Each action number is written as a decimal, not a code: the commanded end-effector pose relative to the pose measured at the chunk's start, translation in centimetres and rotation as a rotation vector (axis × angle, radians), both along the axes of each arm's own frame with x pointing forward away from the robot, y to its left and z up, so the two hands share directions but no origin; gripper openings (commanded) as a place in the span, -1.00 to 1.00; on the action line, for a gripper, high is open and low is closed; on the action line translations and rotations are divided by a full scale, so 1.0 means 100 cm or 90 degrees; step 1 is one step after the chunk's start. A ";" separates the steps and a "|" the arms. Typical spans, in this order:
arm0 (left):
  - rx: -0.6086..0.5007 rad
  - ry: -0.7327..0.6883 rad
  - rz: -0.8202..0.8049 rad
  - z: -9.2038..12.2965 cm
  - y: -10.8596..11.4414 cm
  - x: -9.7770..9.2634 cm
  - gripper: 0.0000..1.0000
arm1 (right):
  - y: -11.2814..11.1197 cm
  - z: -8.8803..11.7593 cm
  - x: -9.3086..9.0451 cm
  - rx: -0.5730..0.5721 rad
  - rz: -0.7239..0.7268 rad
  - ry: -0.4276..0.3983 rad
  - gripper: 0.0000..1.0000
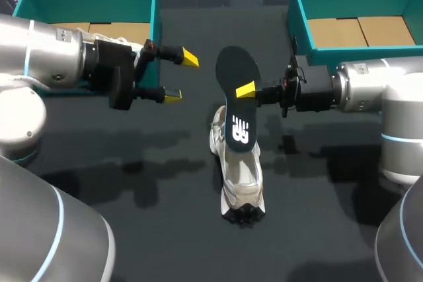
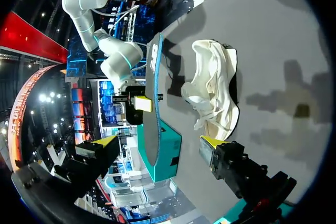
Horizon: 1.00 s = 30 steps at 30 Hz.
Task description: Take the shoe out of the shoebox, open the shoe tongue, remove and reinsert the insole, then place the shoe into the shoebox
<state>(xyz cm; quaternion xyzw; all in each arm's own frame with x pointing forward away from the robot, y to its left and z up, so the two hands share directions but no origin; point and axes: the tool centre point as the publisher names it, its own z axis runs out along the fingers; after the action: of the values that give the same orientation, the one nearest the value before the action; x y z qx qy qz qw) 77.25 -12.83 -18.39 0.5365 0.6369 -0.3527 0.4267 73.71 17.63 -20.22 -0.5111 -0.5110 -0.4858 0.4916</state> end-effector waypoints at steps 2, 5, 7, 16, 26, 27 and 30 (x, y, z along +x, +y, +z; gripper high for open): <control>-0.113 -0.005 0.017 -0.018 -0.016 0.003 1.00 | 0.001 0.000 0.000 -0.001 0.000 0.000 -1.00; -0.134 0.005 0.021 -0.021 -0.020 0.006 1.00 | 0.001 0.000 0.000 -0.001 0.000 0.000 -1.00; -0.140 0.008 0.020 -0.021 -0.023 0.008 1.00 | 0.002 -0.001 0.000 0.003 -0.004 0.003 -1.00; -0.160 0.021 0.009 -0.018 -0.035 0.008 0.84 | 0.014 -0.002 -0.003 0.021 0.001 0.029 -1.00; -0.160 0.044 -0.001 -0.023 -0.047 0.006 0.29 | 0.025 -0.006 -0.003 0.045 0.016 0.034 -1.00; -0.161 0.045 -0.001 -0.023 -0.048 0.006 0.22 | 0.026 -0.006 -0.003 0.047 0.016 0.034 -1.00; -0.163 0.049 -0.004 -0.024 -0.052 0.006 0.03 | 0.027 -0.007 -0.003 0.052 0.018 0.033 -1.00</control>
<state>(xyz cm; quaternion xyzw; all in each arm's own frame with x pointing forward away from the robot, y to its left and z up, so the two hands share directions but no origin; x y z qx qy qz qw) 77.62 -17.47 -20.61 0.4656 0.6019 -0.4524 0.4650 73.14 19.88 -20.48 -0.4986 -0.4854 -0.4851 0.5296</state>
